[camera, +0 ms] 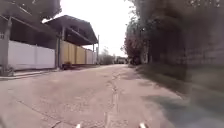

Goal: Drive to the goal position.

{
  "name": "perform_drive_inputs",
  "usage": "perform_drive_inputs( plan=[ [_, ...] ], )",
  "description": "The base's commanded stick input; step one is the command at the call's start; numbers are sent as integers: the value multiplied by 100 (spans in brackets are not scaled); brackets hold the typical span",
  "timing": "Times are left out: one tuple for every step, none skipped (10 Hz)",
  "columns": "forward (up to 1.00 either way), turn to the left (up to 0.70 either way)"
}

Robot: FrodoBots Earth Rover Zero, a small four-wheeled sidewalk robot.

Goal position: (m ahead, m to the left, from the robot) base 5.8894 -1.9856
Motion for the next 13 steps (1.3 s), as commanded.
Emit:
perform_drive_inputs(
  plan=[
    [85, -22],
    [85, 0],
    [85, 0],
    [85, 0],
    [85, 0],
    [85, 0],
    [85, 0],
    [85, 0],
    [85, 0],
    [85, 0],
    [85, 0],
    [85, 0],
    [85, 0]
  ],
)
